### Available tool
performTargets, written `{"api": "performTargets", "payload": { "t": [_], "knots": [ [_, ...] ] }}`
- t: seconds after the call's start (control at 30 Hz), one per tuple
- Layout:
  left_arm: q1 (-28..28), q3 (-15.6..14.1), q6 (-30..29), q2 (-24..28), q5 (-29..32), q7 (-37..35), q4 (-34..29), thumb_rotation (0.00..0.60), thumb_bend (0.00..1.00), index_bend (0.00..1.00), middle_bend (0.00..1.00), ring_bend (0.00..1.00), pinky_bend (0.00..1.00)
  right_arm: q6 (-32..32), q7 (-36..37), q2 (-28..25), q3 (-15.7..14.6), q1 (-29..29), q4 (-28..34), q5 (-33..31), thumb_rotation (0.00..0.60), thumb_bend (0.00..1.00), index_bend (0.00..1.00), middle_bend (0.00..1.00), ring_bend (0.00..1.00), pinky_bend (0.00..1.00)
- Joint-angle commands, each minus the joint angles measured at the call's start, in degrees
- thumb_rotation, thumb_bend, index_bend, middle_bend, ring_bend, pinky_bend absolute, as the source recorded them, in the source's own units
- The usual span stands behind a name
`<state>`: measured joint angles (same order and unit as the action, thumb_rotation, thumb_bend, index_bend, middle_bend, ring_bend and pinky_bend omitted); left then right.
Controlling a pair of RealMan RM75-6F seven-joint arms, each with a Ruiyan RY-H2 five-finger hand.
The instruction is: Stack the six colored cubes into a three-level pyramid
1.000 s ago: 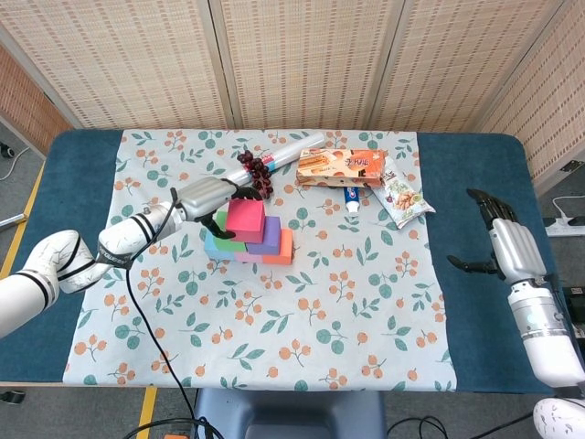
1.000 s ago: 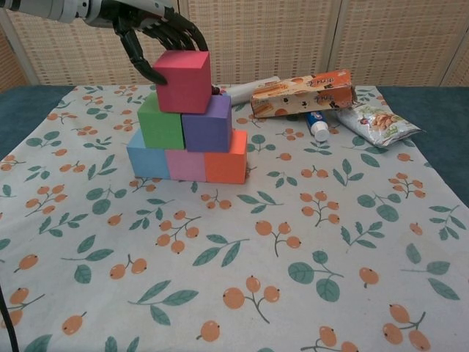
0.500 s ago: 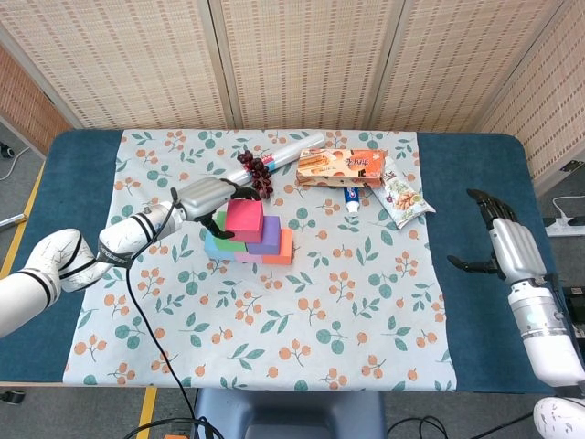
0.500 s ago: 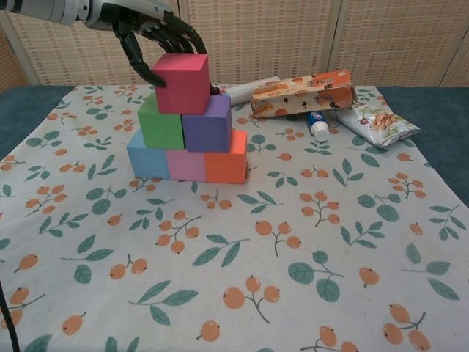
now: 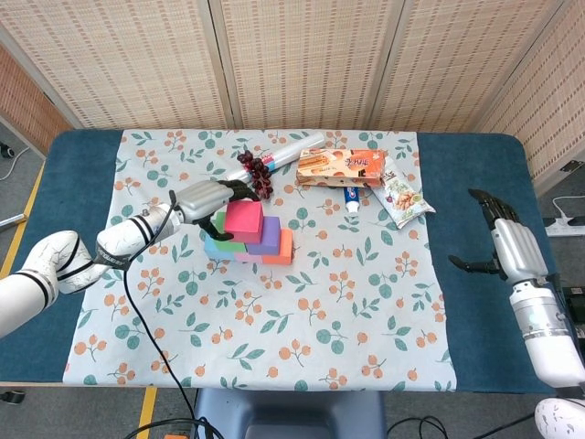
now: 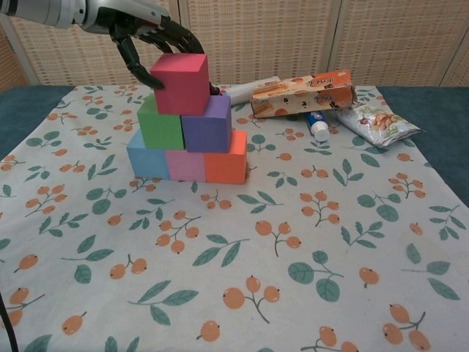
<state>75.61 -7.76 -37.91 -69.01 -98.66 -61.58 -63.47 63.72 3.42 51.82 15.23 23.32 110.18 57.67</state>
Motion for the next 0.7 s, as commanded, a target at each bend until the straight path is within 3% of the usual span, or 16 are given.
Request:
{"api": "performTargets", "payload": {
  "t": [0.03,0.2,0.5,0.7],
  "knots": [
    [0.03,-0.09,0.03,0.02,0.0,-0.13,0.0,0.6,0.29,0.1,0.05,0.01,0.12,-0.01,0.09,0.0,0.03,0.0,-0.01,0.04,0.6,0.07,0.0,0.04,0.0,0.0],
    [0.27,-0.75,-0.18,0.56,-0.57,-0.55,-0.5,0.6,0.29,0.0,0.0,0.0,0.07,-0.26,0.3,-0.02,0.14,0.1,-0.05,0.07,0.6,0.07,0.0,0.04,0.0,0.0],
    [0.38,-1.55,-1.96,2.36,-1.33,-2.89,-2.17,0.6,0.3,0.0,0.0,0.0,0.0,0.1,0.59,-0.13,0.17,-0.19,0.05,0.27,0.6,0.08,0.0,0.04,0.0,0.0],
    [-2.42,0.16,-6.81,5.9,1.22,-3.24,-4.26,0.6,0.29,0.0,0.0,0.0,0.0,0.36,1.99,-0.46,0.49,-0.51,-0.21,1.3,0.6,0.08,0.0,0.04,0.0,0.0]
  ]
}}
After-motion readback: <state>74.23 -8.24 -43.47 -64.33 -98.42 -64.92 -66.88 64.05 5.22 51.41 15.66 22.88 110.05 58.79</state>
